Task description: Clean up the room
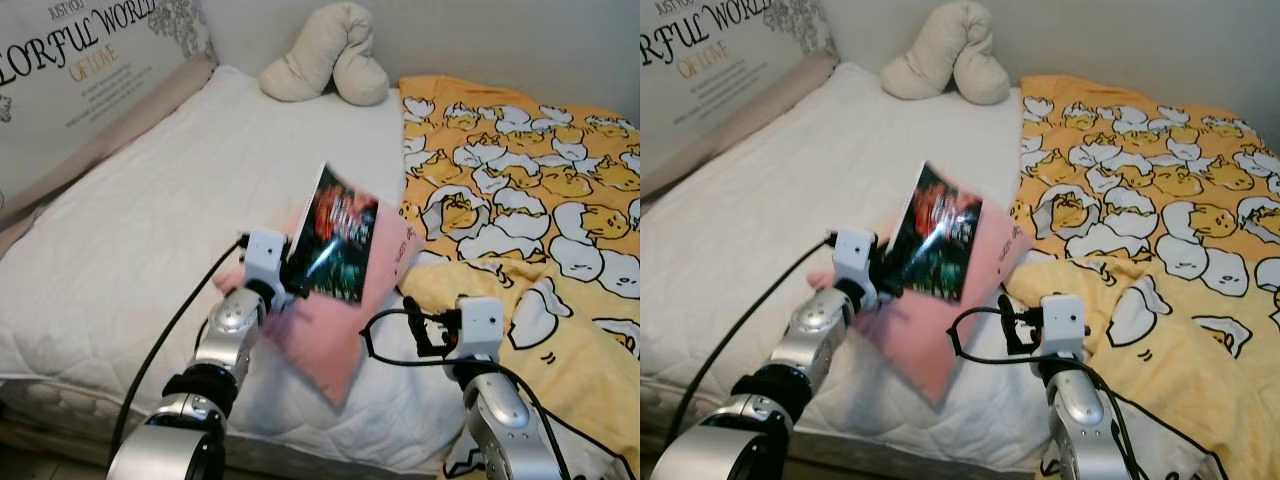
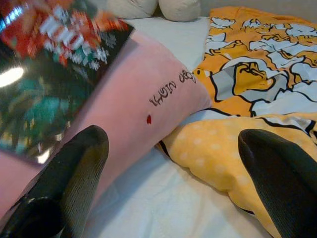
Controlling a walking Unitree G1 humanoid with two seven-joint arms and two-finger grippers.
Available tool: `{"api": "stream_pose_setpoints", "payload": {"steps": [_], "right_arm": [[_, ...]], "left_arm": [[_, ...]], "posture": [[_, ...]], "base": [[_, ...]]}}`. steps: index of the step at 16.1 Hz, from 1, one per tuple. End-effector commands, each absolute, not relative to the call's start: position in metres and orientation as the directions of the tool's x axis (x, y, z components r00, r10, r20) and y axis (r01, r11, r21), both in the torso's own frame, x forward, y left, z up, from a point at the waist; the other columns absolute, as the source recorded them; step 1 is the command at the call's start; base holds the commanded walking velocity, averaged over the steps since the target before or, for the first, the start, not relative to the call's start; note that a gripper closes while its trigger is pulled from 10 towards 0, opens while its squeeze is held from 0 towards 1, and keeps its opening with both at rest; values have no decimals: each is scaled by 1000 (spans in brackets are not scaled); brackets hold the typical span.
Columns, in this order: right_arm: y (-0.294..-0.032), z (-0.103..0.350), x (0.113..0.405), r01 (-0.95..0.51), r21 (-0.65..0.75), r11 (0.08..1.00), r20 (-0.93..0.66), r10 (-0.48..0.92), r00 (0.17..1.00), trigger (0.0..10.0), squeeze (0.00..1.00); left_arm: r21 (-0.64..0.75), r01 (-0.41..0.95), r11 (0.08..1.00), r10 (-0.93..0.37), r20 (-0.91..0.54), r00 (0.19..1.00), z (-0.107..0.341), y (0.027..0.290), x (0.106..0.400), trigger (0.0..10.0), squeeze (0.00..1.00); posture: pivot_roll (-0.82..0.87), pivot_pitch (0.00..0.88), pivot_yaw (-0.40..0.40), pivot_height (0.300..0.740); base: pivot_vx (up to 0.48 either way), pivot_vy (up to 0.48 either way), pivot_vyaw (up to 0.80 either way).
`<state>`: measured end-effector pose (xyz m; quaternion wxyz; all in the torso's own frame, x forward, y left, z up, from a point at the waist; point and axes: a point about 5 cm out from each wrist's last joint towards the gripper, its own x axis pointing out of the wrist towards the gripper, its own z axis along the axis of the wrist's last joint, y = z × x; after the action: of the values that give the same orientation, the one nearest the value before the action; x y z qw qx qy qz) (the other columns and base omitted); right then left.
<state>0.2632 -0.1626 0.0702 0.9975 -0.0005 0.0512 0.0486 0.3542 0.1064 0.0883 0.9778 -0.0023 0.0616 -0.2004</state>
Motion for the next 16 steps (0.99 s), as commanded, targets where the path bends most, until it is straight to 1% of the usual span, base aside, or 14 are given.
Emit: {"api": "stream_pose_setpoints", "payload": {"steps": [1, 2, 3, 5, 6, 7, 8, 9, 10, 11, 12, 13, 14, 16], "right_arm": [[-164, 68, 262, -97, -6, 995, -110, 96, 989, 10000, 0], [-164, 67, 262, -97, -6, 995, -113, 96, 989, 10000, 0], [-164, 67, 262, -98, -6, 995, -116, 96, 989, 10000, 0], [-163, 66, 262, -101, -8, 995, -119, 100, 988, 10000, 0], [-163, 66, 262, -98, -8, 995, -122, 96, 988, 10000, 0], [-163, 66, 262, -95, -7, 995, -123, 93, 988, 10000, 0], [-162, 65, 261, -102, -10, 995, -128, 100, 987, 10000, 0], [-162, 64, 260, -103, -11, 995, -132, 101, 986, 10000, 0], [-163, 63, 260, -100, -10, 995, -134, 98, 986, 10000, 0], [-162, 63, 260, -101, -10, 995, -135, 98, 986, 10000, 0], [-162, 63, 260, -100, -9, 995, -136, 98, 986, 10000, 0], [-162, 63, 260, -101, -9, 995, -137, 98, 986, 10000, 0], [-163, 63, 260, -101, -11, 995, -137, 99, 986, 10000, 0], [-163, 63, 260, -100, -13, 995, -137, 97, 986, 10000, 0]], "left_arm": [[-86, 407, 909, -416, -205, 886, 79, 97, 353, 10000, 0], [-104, 391, 915, -404, -262, 876, 71, 96, 350, 10000, 247], [-83, 371, 925, -378, -303, 875, 65, 98, 349, 10000, 1000], [68, 349, 935, -304, -360, 882, 61, 105, 349, 10000, 1000], [217, 349, 912, -250, -382, 890, 62, 111, 352, 10000, 1000], [282, 369, 886, -242, -398, 885, 64, 110, 354, 10000, 1000], [315, 399, 861, -252, -417, 873, 64, 110, 355, 10000, 1000], [271, 415, 869, -273, -436, 858, 63, 109, 354, 10000, 1000], [167, 400, 901, -291, -450, 844, 62, 107, 354, 10000, 1000], [120, 385, 915, -298, -443, 846, 61, 107, 353, 10000, 761], [63, 378, 924, -322, -408, 855, 63, 103, 353, 0, 878], [42, 375, 926, -328, -402, 855, 63, 102, 353, 0, 886], [-68, 347, 935, -347, -376, 859, 65, 100, 353, 0, 0], [-164, 320, 933, -358, -337, 871, 69, 100, 355, 0, 0]], "posture": [[65, 0, -12, 740], [64, 0, -12, 740], [61, 0, -8, 740], [55, 0, -3, 740], [55, 0, -7, 740], [54, 0, -5, 740], [52, 0, 2, 740], [54, 0, 2, 740], [53, 0, 3, 740], [53, 0, 4, 740], [54, 0, 2, 740], [53, 0, 2, 740], [52, 0, 1, 740], [53, 0, 0, 740]], "base": [[0, 0, 0], [0, 0, 0], [0, 0, 0], [0, 0, 0], [0, 0, 0], [0, 0, 0], [0, 0, 0], [0, 0, 0], [0, 0, 0], [0, 0, 0], [0, 0, 0], [0, 0, 0], [0, 0, 0], [0, 0, 0]]}}
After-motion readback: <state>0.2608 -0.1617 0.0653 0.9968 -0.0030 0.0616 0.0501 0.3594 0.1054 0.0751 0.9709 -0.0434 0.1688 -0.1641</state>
